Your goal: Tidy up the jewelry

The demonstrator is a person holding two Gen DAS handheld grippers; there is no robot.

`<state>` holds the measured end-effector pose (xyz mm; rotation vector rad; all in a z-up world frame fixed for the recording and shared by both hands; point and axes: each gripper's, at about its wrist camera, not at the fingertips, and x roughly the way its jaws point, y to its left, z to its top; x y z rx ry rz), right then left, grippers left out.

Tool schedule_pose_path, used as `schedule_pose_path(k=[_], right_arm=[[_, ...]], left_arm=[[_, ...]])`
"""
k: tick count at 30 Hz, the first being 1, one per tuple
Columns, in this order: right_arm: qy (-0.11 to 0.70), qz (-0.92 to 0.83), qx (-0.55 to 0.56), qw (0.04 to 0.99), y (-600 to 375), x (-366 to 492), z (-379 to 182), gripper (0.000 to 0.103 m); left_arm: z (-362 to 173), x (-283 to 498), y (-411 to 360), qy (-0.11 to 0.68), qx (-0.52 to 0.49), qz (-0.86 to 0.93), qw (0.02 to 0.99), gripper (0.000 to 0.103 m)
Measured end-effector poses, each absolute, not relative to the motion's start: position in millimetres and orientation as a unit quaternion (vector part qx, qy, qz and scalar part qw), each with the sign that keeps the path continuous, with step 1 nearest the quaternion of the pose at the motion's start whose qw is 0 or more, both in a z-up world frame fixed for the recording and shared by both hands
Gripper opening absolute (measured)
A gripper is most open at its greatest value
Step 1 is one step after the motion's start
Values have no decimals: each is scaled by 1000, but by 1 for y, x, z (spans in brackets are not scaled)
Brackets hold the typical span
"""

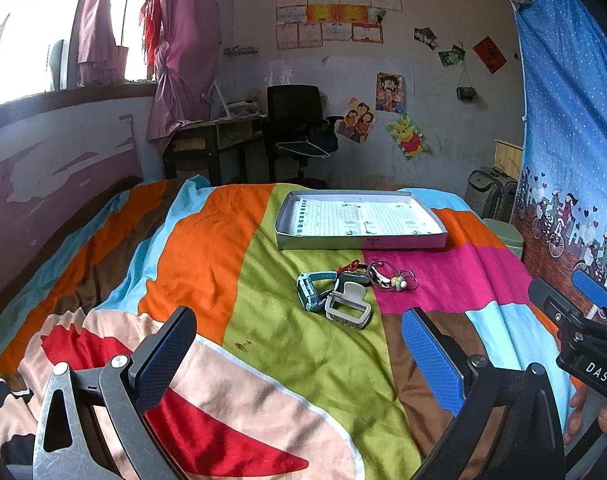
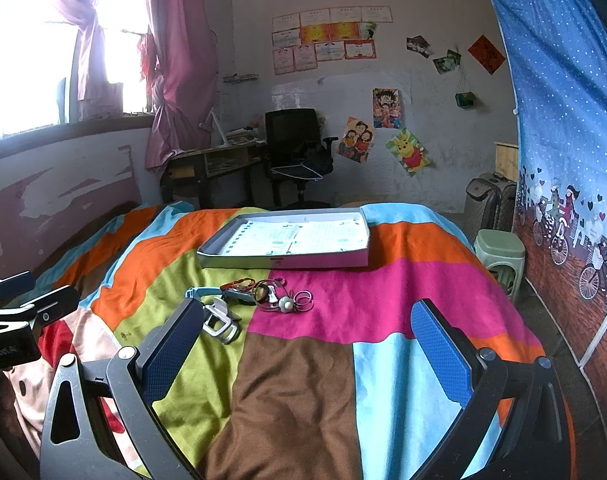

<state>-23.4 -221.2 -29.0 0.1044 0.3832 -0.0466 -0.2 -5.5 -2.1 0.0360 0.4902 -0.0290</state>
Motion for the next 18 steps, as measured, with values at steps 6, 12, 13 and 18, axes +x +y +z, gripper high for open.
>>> schedule_pose_path(k=[6,12,13,18], right_arm=[[207,-23,66,976,-232,-14,-27,102],[229,4,59,972,-233,9,-31,102],[231,8,56,971,-233,15,-31,102],[238,38,52,969,-222,47,-38,102]], left_arm=[[-11,6,2,264,-7,-18,964,103],[8,33,24,267,-42,-43,962,103],[12,39,25,266,-31,-48,962,103],[13,86,32,284,-1,-86,955,103]])
